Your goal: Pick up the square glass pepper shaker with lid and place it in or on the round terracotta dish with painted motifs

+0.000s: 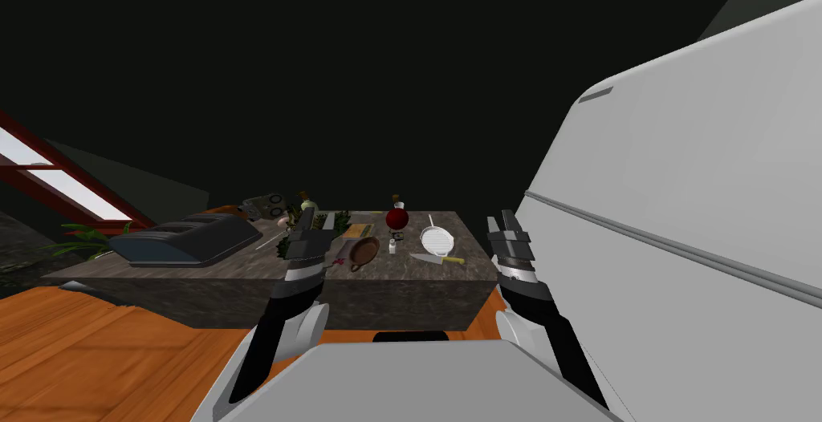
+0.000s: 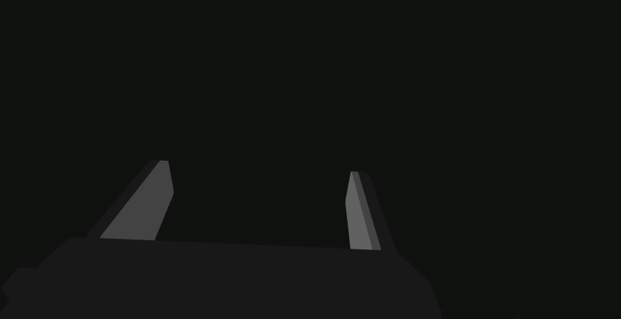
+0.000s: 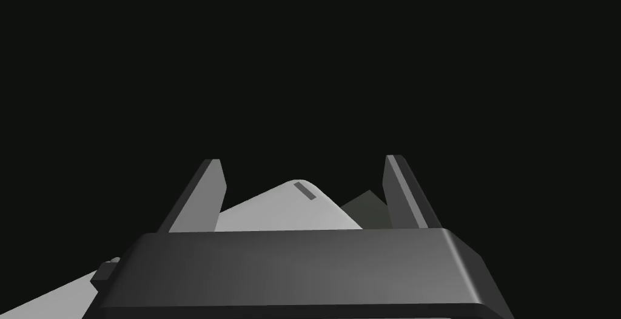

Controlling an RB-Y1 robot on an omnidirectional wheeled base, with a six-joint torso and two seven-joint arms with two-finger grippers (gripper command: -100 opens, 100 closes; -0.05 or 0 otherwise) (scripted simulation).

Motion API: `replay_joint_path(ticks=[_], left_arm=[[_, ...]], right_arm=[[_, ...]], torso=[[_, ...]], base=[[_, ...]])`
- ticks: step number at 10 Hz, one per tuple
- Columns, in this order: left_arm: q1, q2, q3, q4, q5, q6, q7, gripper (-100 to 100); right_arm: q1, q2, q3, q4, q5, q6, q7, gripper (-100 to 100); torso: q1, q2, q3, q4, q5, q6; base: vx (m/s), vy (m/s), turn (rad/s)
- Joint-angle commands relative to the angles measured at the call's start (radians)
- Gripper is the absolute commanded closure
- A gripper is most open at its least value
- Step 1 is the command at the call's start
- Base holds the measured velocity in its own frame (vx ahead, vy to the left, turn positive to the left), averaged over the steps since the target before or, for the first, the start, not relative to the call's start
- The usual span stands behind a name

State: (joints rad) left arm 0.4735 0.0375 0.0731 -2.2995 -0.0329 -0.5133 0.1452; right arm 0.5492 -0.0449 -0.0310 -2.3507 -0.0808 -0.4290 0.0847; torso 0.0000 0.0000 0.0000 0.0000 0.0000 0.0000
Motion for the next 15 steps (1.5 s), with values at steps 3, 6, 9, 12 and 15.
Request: replay_joint_path(ticks=[3,6,9,12,15], left_arm=[[-0.006,0.068,-0.007,0.042,-0.022,0.019,-0.014,-100],[-0.018,0.121,-0.018,0.077,-0.046,0.039,-0.028,-100],[-0.038,0.183,-0.034,0.124,-0.079,0.068,-0.045,-100],[-0.063,0.253,-0.052,0.189,-0.12,0.108,-0.067,-100],[-0.087,0.332,-0.07,0.27,-0.167,0.155,-0.092,-100]], right_arm=[[0.0,0.0,0.0,0.0,0.0,0.0,0.0,0],[0.0,0.0,0.0,0.0,0.0,0.0,0.0,0],[0.0,0.0,0.0,0.0,0.0,0.0,0.0,0],[0.0,0.0,0.0,0.0,0.0,0.0,0.0,0],[0.0,0.0,0.0,0.0,0.0,0.0,0.0,0]], torso=[[-0.001,0.002,0.001,0.0,0.0,0.0],[-0.001,0.001,0.001,0.0,0.0,0.0],[-0.002,0.001,0.001,0.0,0.0,0.0],[-0.001,0.002,0.001,0.0,0.0,0.0],[-0.001,0.002,0.001,0.001,0.0,0.0]], base=[[-0.024,-0.011,-0.014],[-0.023,-0.021,-0.033],[-0.023,-0.034,-0.059],[-0.03,-0.028,-0.09],[-0.042,-0.029,-0.116]])
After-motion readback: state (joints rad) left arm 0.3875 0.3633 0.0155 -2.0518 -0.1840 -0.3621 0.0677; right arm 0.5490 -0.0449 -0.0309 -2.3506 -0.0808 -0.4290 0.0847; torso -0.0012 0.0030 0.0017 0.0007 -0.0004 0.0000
